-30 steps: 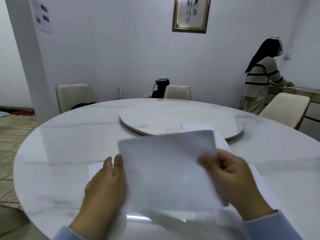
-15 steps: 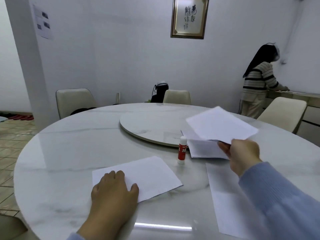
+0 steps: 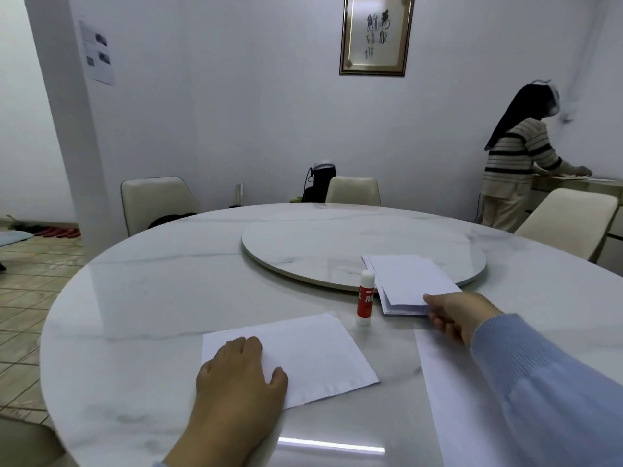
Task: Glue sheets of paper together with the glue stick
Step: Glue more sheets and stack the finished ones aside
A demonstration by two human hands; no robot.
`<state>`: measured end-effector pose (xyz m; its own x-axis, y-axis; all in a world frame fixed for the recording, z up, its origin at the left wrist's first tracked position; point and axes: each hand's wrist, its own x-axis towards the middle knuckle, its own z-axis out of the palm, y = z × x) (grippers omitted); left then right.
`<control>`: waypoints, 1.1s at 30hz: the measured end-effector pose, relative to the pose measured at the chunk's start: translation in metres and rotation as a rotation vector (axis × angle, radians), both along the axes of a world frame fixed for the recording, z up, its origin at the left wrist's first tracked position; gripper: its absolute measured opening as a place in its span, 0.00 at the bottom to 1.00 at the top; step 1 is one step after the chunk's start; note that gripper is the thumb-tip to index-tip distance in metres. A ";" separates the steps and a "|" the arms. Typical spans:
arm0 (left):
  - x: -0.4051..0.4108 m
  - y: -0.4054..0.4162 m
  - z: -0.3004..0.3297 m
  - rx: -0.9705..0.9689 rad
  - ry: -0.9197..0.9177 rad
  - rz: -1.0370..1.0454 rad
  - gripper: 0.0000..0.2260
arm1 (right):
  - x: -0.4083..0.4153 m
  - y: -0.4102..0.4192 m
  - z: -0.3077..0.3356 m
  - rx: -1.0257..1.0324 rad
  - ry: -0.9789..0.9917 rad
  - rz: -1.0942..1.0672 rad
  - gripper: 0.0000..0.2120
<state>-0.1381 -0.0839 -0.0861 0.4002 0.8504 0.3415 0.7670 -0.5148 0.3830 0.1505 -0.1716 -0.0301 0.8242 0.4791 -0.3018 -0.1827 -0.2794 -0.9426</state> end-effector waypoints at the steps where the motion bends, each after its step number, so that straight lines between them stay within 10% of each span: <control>1: 0.000 0.000 0.000 0.005 0.008 0.000 0.11 | 0.000 -0.006 0.004 -0.096 -0.050 0.071 0.10; 9: 0.004 -0.005 -0.004 -0.094 0.155 -0.078 0.28 | -0.045 0.022 0.019 -0.274 -0.529 0.395 0.29; 18: 0.003 -0.001 -0.003 -0.141 0.215 -0.080 0.30 | -0.067 0.045 -0.009 -0.198 -0.820 0.314 0.12; 29: 0.089 0.009 0.006 -0.109 0.276 -0.213 0.27 | -0.070 0.028 -0.016 0.153 -0.924 0.225 0.11; 33: 0.088 0.017 -0.003 -0.171 0.373 -0.239 0.27 | -0.067 0.032 -0.021 0.428 -0.529 0.166 0.04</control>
